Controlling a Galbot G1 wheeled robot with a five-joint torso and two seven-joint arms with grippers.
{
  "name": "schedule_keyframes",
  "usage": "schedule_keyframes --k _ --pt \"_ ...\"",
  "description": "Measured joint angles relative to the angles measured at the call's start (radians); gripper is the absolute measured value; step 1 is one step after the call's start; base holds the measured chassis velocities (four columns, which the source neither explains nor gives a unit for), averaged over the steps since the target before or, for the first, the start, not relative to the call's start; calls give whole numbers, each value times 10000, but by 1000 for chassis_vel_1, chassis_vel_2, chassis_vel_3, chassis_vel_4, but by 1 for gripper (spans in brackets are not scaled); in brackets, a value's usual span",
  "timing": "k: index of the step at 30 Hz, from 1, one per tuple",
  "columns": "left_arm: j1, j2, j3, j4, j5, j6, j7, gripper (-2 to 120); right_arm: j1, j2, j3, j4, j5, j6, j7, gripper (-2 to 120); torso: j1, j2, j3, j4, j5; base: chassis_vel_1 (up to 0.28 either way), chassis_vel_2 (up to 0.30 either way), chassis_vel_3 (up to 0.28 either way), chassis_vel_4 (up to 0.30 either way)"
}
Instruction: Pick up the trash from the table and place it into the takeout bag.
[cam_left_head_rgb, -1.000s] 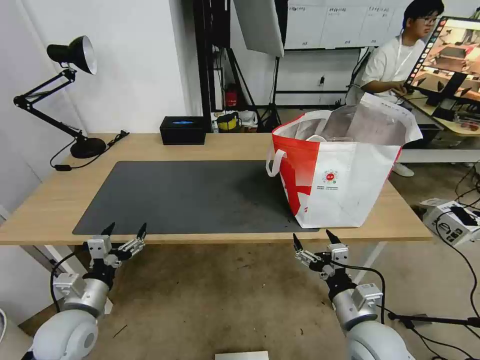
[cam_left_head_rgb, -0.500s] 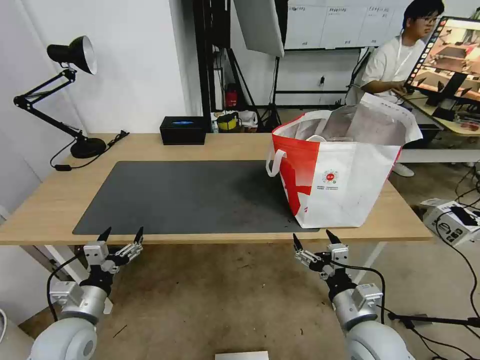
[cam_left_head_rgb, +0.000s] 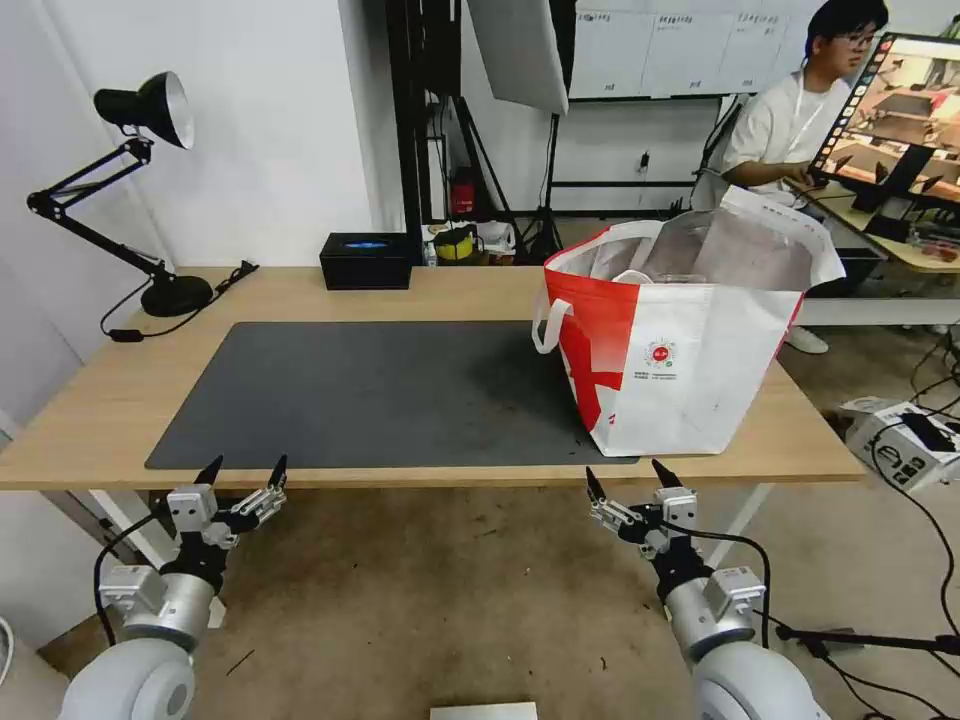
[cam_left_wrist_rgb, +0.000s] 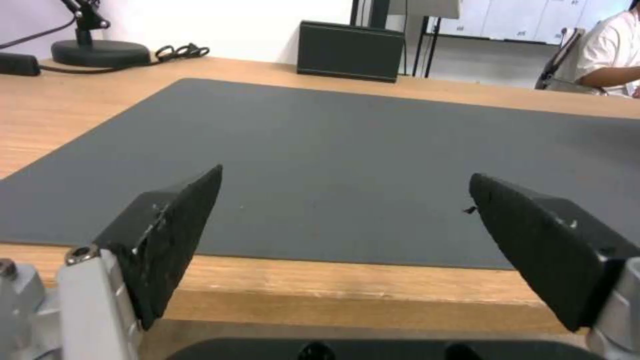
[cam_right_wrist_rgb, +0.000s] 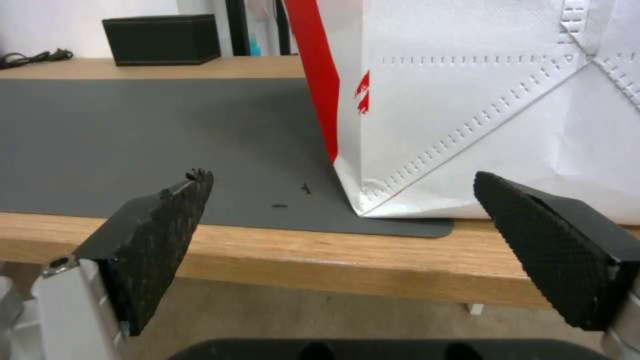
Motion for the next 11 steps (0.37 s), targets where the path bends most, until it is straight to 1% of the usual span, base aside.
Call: schedule_keyframes --k 11 --pt "-6 7 6 -4 -5 0 -3 100 0 0 0 0 0 0 0 100 0 0 0 0 0 0 0 0 0"
